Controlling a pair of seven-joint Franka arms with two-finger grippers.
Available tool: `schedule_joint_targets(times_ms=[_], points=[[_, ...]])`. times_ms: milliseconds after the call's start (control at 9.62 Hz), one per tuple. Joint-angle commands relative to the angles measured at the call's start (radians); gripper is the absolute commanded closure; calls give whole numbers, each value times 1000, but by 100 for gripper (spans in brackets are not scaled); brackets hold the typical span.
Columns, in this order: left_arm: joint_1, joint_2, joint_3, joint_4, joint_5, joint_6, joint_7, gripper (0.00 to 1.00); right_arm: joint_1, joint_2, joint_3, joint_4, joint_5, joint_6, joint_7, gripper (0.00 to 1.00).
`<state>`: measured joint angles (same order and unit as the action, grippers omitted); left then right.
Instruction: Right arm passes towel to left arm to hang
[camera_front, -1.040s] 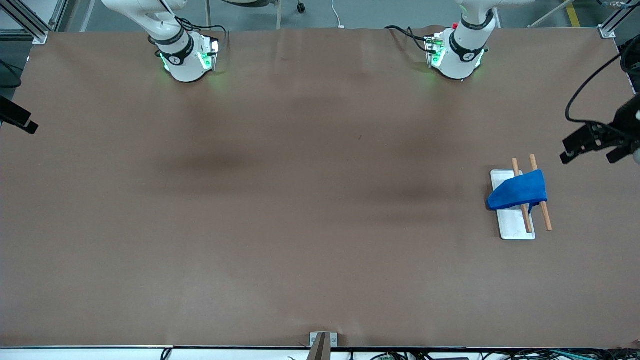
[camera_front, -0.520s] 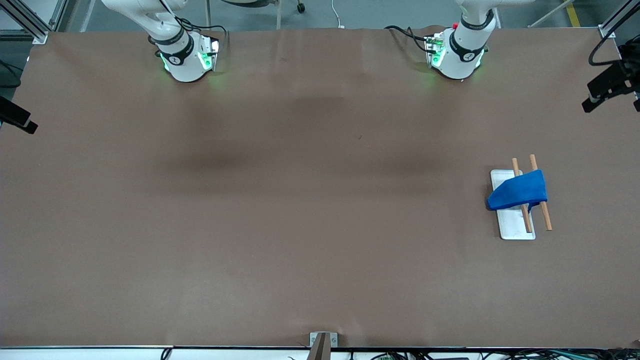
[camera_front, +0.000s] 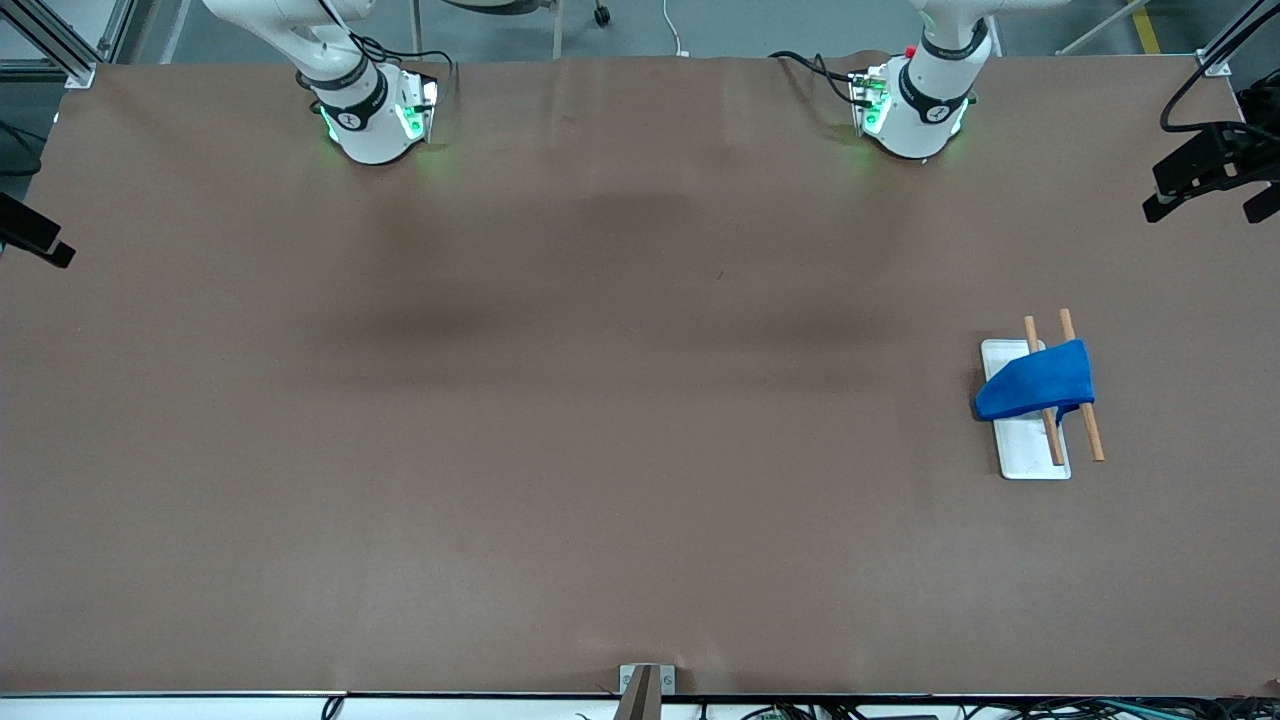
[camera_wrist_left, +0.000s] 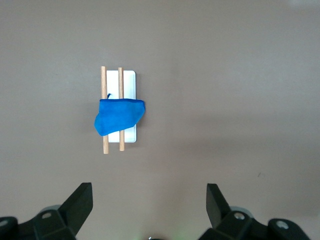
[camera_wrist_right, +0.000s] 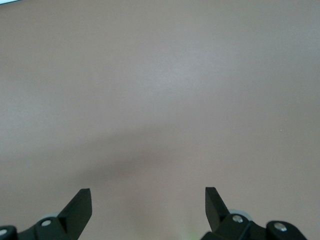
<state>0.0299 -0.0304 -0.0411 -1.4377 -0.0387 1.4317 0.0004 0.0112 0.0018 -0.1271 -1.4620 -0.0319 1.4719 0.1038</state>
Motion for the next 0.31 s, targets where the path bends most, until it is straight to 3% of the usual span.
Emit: schedule_joint_targets(times_ms=[0, 208], points=[[4, 1, -2, -38, -12, -4, 15, 0, -19, 1, 12, 9, 10, -15, -12, 0], [4, 3, -2, -38, -9, -4, 15, 0, -20, 1, 12, 9, 10, -12, -12, 0]])
